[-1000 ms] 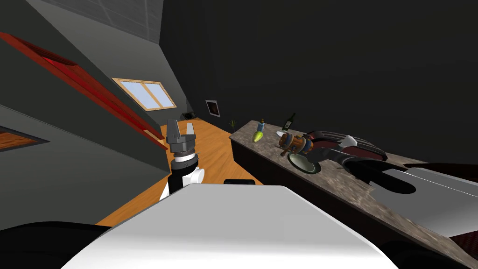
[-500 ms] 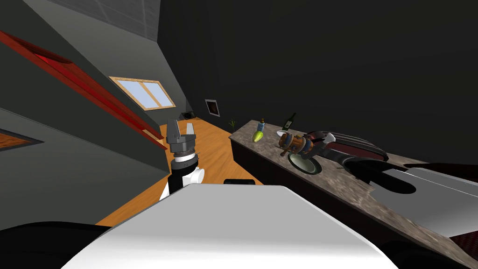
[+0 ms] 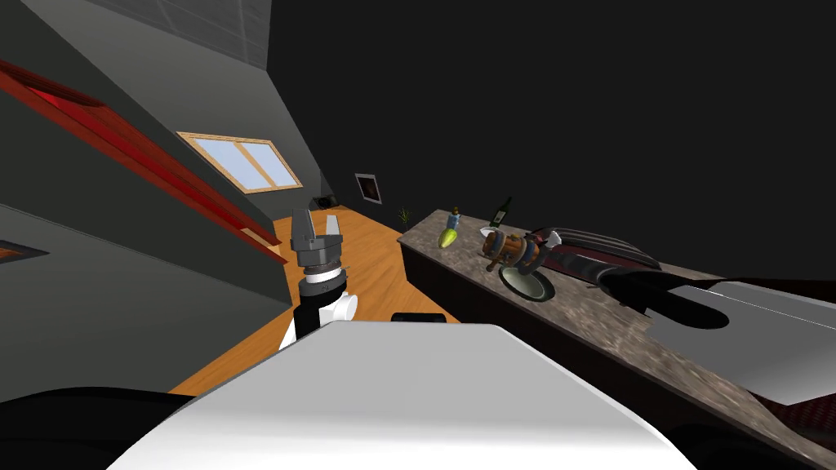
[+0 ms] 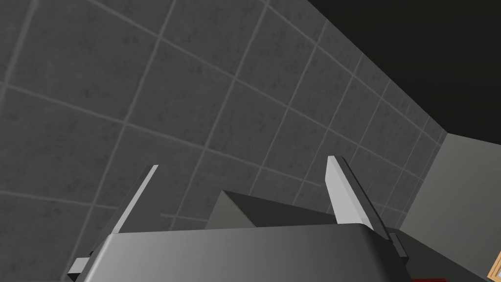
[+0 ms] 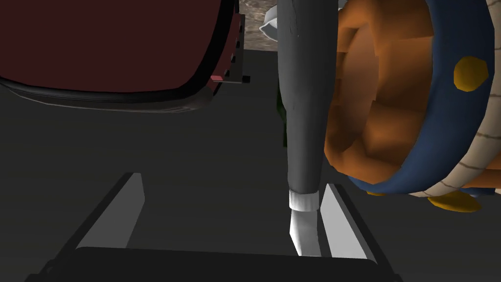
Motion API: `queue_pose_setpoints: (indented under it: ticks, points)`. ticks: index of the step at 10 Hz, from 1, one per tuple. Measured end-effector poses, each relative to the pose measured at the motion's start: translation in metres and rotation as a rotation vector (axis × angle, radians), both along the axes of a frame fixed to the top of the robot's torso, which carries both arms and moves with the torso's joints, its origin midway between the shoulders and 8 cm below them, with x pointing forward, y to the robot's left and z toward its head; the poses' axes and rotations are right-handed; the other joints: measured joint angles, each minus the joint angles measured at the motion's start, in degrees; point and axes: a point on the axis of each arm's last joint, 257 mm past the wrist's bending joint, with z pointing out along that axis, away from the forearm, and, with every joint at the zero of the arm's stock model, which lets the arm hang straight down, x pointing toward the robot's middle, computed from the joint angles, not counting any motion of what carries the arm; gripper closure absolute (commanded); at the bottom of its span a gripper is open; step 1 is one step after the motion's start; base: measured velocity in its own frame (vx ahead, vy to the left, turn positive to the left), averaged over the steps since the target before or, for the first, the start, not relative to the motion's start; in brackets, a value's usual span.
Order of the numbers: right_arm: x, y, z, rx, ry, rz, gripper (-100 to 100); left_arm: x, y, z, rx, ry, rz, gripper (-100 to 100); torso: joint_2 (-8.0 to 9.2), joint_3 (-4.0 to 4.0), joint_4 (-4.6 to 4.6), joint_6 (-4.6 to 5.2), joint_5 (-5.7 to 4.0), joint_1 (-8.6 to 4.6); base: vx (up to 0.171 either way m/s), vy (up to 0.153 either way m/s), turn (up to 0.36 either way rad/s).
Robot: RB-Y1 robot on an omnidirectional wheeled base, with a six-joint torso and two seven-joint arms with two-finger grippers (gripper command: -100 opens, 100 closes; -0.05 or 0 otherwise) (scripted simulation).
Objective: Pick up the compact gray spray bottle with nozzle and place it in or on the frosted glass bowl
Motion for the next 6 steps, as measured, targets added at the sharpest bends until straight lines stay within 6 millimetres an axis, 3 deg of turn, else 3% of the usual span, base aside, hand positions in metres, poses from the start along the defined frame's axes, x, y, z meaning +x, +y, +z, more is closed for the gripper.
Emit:
queue_pose_setpoints:
  ticks: [6]
  points:
    - [0.021, 0.042, 0.026, 0.01, 0.004, 0.043, -100, 0.0, 0.0, 0.0, 0.0, 0.0, 0.0, 0, 0.02, 0.01, 0.0, 0.0, -0.03, -0.07, -0.002, -0.053, -0.077]
